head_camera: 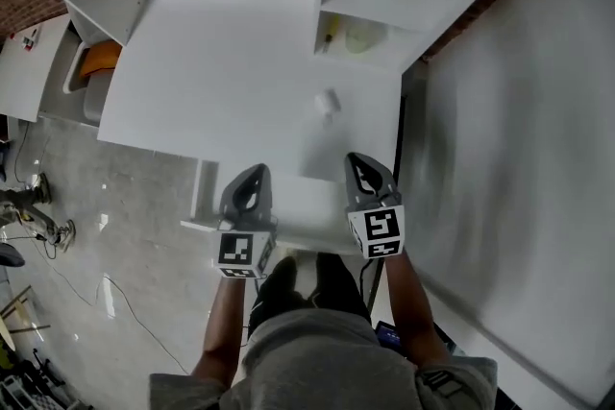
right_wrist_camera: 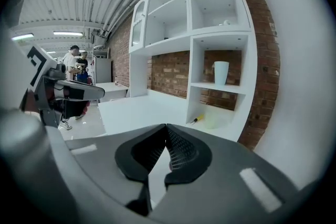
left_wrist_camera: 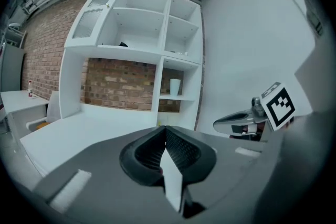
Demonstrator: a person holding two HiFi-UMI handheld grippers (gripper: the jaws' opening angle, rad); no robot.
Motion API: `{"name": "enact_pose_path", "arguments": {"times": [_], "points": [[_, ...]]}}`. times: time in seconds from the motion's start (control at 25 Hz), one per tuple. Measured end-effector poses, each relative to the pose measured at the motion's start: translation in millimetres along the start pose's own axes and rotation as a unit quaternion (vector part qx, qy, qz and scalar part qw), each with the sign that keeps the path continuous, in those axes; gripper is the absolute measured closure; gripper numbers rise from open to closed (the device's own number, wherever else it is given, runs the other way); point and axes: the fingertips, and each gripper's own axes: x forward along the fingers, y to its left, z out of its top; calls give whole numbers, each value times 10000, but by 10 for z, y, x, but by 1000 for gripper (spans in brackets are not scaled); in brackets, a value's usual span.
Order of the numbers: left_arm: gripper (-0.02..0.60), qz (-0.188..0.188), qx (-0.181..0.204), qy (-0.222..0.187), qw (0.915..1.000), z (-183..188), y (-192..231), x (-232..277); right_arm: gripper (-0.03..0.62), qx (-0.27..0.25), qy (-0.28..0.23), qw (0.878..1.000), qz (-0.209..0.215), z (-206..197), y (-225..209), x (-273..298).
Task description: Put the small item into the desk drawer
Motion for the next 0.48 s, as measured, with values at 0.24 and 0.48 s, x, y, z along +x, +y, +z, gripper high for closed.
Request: {"name": "enact_pose_path", "arguments": {"times": [0.24, 0.48], "points": [[569, 379, -164, 192, 9990, -243, 106, 389, 591, -103, 192, 9989, 412, -200, -238, 542], [569, 747, -327, 389, 9959, -531, 251, 661, 591, -86, 417, 9966, 710, -405, -381, 1047]]}}
